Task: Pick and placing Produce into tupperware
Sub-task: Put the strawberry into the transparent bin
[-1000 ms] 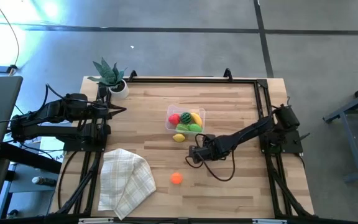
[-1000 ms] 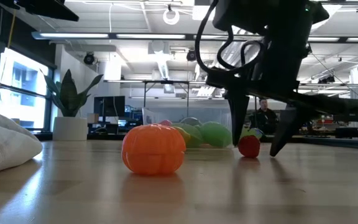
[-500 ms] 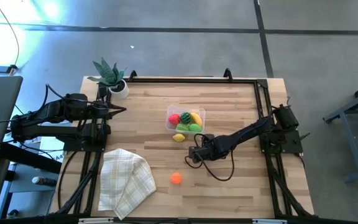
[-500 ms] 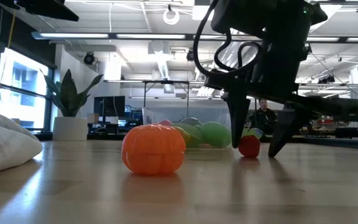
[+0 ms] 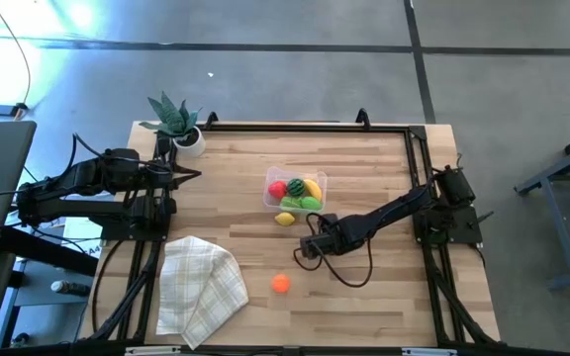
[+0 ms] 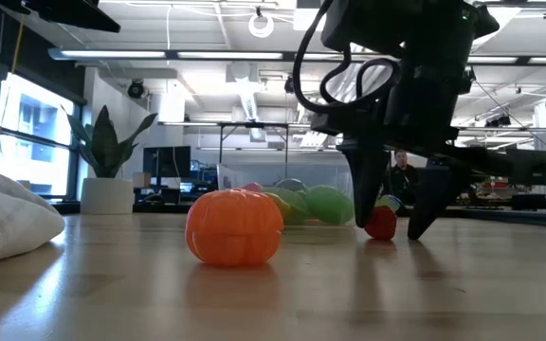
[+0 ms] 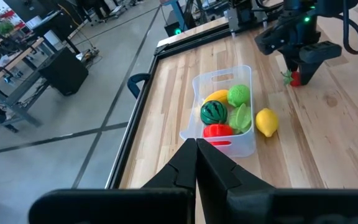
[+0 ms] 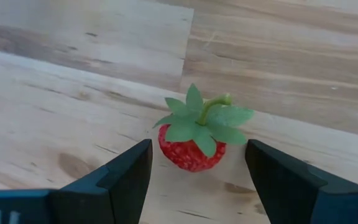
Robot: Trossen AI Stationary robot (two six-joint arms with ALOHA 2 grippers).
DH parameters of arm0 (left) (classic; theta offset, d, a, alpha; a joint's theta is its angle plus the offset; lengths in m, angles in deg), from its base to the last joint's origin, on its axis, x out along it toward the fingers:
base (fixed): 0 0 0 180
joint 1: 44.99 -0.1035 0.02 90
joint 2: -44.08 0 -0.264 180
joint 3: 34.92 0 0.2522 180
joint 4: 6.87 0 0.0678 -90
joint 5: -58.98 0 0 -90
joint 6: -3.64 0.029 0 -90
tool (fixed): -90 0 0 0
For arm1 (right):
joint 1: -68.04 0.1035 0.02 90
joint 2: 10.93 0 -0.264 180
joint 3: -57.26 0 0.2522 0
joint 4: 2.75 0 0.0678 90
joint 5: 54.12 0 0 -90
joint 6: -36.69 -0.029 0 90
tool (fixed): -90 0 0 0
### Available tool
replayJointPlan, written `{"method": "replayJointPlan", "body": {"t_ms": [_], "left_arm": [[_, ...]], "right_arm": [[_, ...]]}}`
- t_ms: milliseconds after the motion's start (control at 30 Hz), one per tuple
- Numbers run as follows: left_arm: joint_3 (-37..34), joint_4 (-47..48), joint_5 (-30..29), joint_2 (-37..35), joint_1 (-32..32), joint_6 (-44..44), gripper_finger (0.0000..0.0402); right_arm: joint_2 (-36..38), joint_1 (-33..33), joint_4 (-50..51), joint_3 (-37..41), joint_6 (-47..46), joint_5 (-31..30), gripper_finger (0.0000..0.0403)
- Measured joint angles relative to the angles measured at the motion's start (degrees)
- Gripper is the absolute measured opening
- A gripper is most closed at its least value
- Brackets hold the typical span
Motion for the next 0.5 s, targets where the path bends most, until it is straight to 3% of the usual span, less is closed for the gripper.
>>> {"method": "replayJointPlan", "body": {"t_ms": [500], "left_arm": [[0.02, 0.0, 0.0, -0.02, 0.0, 0.0, 0.0001]], "right_arm": [[-0.15, -0.14, -0.74, 0.12, 5.89, -2.75, 0.0252]]}}
